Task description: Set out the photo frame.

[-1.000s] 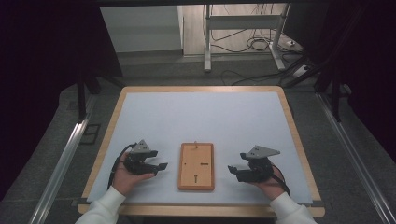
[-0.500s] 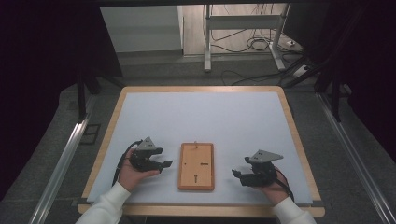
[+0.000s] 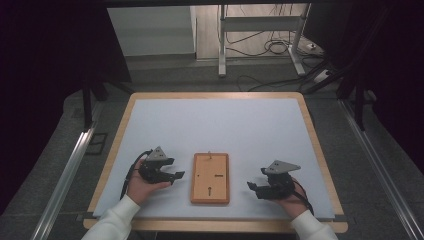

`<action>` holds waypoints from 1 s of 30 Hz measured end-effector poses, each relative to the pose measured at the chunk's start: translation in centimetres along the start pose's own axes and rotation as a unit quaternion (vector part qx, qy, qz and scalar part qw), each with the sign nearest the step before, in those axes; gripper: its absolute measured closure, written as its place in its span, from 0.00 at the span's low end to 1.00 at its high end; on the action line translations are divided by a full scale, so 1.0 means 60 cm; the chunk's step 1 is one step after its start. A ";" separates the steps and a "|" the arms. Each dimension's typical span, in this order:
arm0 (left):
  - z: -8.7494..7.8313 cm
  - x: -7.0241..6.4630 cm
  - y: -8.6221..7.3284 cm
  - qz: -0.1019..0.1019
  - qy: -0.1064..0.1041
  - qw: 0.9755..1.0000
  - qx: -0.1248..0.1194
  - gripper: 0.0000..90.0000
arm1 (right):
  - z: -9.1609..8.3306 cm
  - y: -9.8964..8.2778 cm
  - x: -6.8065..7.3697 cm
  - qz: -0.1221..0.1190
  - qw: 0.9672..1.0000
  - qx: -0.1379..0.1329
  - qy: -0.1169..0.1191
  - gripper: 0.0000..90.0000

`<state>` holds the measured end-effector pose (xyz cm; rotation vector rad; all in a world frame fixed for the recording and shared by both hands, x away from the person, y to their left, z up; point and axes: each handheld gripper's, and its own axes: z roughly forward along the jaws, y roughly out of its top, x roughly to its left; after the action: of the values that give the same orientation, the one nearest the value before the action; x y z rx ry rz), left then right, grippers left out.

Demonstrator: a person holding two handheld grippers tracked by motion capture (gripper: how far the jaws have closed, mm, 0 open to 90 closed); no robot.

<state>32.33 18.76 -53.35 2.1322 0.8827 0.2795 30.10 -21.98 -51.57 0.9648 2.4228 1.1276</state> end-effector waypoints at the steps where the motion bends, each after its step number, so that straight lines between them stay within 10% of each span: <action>1: 0.002 -0.003 0.004 0.008 0.005 1.000 0.003 0.33 | 0.001 0.000 -0.001 0.003 1.000 0.000 -0.001 0.29; 19: 0.069 -0.038 0.102 0.057 -0.049 0.997 -0.020 0.36 | 0.004 0.001 0.004 -0.004 1.000 0.003 0.005 0.29; 30: 0.115 -0.039 0.137 0.063 -0.049 0.997 -0.010 0.41 | -0.012 0.005 -0.006 0.015 1.000 -0.019 0.008 0.29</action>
<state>37.88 9.46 -51.58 2.1664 0.6891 0.2453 30.12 -22.51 -50.90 0.9865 2.3986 1.1900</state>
